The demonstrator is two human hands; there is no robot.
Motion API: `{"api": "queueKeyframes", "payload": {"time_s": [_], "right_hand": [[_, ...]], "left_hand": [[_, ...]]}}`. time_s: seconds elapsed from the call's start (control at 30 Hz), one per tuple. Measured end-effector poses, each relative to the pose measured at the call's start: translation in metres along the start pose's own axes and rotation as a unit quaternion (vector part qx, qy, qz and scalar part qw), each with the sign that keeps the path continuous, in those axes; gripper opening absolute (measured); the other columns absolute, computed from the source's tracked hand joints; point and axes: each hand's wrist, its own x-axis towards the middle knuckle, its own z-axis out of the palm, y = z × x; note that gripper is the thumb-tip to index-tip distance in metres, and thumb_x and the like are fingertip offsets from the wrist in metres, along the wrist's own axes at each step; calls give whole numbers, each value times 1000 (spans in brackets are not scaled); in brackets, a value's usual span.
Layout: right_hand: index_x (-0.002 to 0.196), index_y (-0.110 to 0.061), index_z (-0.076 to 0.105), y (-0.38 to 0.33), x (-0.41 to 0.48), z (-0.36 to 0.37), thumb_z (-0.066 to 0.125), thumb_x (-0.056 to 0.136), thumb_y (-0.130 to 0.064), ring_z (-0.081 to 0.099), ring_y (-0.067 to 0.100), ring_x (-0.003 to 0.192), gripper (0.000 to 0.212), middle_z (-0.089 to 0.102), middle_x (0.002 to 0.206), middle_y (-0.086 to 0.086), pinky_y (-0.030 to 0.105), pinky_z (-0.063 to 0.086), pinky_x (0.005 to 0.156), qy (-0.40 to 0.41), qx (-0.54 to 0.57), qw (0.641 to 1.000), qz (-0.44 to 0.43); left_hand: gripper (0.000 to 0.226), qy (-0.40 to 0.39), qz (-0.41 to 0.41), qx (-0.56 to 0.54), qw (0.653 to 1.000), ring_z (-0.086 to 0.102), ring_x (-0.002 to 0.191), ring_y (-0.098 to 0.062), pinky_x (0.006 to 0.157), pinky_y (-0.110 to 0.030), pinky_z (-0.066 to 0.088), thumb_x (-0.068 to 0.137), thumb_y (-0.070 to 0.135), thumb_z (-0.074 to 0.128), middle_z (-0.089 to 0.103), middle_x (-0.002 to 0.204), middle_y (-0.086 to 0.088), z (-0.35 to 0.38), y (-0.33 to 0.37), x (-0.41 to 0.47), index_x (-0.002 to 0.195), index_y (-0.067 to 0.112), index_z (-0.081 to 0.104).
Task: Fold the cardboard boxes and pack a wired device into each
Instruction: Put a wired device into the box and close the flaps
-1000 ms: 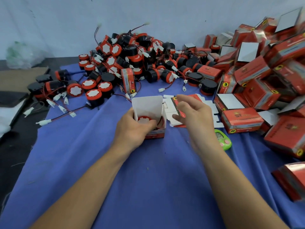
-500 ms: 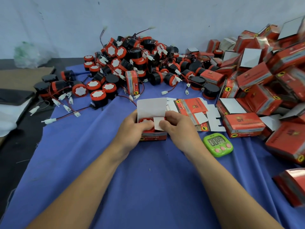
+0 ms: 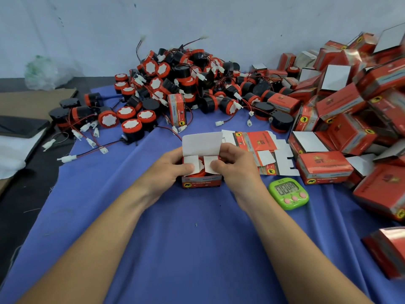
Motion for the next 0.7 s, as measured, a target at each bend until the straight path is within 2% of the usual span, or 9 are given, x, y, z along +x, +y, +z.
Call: {"api": "queueKeyframes", "payload": {"time_s": [0.1,0.2,0.3,0.4,0.43,0.5,0.6,0.67,0.7], "right_hand": [[82,-26,80,2,2,-1,66,84,15,71,30,97,44,78,99,3,46,62,81,13,20,1000,-3],[66,-26,81,1,5,-2,69,85,15,73,18,97,47,76,104,-2,36,62,74,7,23,1000,-5],[67,-23,81,-2,5,-4,68,87,13,74,17,100,43,76,107,0,31,62,77,-22,18,1000,-5],[80,-19,84,-8,1,-14,61,92,9,72,8,102,38,74,115,-6,14,53,64,-67,-15,998,6],[84,-19,84,-10,0,-18,58,92,9,70,3,105,39,73,120,-9,13,49,62,-85,-32,996,11],[91,-22,85,-13,-1,-27,53,90,8,63,-4,116,43,69,129,-12,16,47,65,-118,-58,991,16],[100,-33,82,-13,-6,-35,62,88,-2,54,-6,127,38,63,138,-16,21,47,81,-153,-112,982,-11],[102,-37,78,-14,-9,-35,75,83,-11,59,-2,120,32,60,138,-20,24,47,89,-154,-171,973,-35],[101,-38,76,-13,-9,-34,79,80,-14,63,2,110,32,60,137,-22,24,48,87,-148,-199,968,-45]], "left_hand": [[51,78,14,-43,996,73,107,-12,80,-19,56,94,-11,59,78,115,6,7,-4,3,111,32,79],[48,128,16,-30,991,73,109,-15,75,-20,58,92,-11,60,78,109,12,9,-5,5,85,29,86],[45,84,9,1,996,70,113,-9,81,-23,58,90,-8,60,77,115,16,0,-2,3,89,29,87],[50,37,-3,42,998,63,121,-2,88,-22,55,73,0,54,73,123,23,-11,2,0,96,31,86],[54,24,-9,50,998,61,123,0,91,-21,53,66,6,50,71,125,25,-14,3,-1,98,32,86],[52,-2,-19,59,998,58,125,1,95,-21,50,63,15,53,68,128,27,-16,4,-2,100,34,85],[37,-26,3,110,994,54,130,5,104,-29,50,73,32,77,63,135,27,-20,5,-4,108,42,82],[43,-35,23,154,987,51,134,5,108,-33,50,71,36,84,58,142,27,-21,2,-5,113,47,79],[45,-34,30,166,985,51,135,4,108,-34,51,71,36,85,57,143,28,-22,1,-6,114,48,78]]}}
